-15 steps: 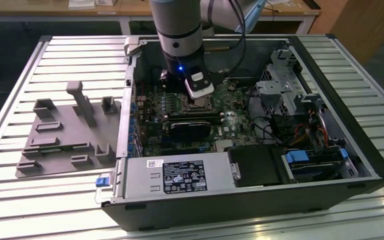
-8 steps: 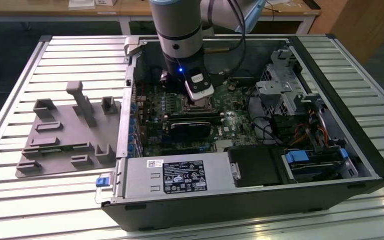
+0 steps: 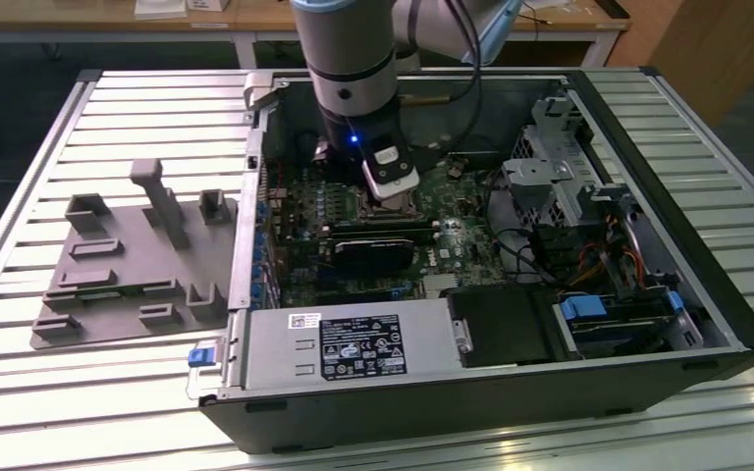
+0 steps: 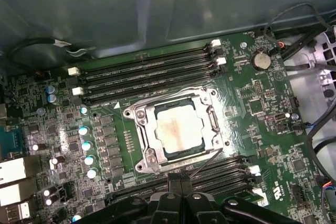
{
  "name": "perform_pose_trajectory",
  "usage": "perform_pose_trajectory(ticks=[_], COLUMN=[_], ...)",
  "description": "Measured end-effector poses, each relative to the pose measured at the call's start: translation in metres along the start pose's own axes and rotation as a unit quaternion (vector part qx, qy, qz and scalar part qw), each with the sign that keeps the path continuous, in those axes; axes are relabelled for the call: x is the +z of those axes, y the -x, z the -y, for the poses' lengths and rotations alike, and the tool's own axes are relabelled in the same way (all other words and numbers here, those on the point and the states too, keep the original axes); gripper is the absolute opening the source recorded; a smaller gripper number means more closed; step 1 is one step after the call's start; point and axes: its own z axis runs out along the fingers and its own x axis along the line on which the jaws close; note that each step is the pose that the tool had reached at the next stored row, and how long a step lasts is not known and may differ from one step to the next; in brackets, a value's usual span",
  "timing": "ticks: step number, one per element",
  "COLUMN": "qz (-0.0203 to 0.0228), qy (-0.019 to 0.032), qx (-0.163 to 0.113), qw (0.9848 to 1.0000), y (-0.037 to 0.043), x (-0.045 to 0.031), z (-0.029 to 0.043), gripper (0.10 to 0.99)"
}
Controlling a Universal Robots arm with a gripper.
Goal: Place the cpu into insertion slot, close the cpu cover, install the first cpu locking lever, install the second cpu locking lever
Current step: 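Install the second cpu locking lever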
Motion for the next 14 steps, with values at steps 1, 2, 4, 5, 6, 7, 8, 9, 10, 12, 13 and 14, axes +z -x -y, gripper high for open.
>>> perform_pose_trajectory(ticks=[1, 2, 4, 5, 6, 7, 8, 9, 10, 12, 13, 14], qz=[0.0000, 0.0000, 0.0000, 0.0000, 0.0000, 0.0000, 0.0000, 0.0000, 0.0000, 0.0000, 0.0000, 0.0000], qy=[0.0000, 0.0000, 0.0000, 0.0000, 0.0000, 0.0000, 0.0000, 0.0000, 0.0000, 0.0001, 0.0000, 0.0000], qx=[0.000, 0.000, 0.000, 0.000, 0.000, 0.000, 0.000, 0.000, 0.000, 0.000, 0.000, 0.000], qw=[1.0000, 1.0000, 1.0000, 1.0000, 1.0000, 1.0000, 1.0000, 1.0000, 1.0000, 1.0000, 1.0000, 1.0000], y=[-0.0002, -0.0005, -0.0012, -0.0015, -0.0018, -0.0021, -0.0023, -0.0025, -0.0027, -0.0030, -0.0031, -0.0033], x=[0.0002, 0.0005, 0.0010, 0.0012, 0.0015, 0.0017, 0.0019, 0.0021, 0.0023, 0.0029, 0.0033, 0.0037], z=[0.0001, 0.0002, 0.0005, 0.0006, 0.0008, 0.0009, 0.0011, 0.0012, 0.0013, 0.0015, 0.0016, 0.0017], gripper=[0.102, 0.102, 0.102, 0.102, 0.102, 0.102, 0.102, 0.102, 0.102, 0.102, 0.102, 0.102])
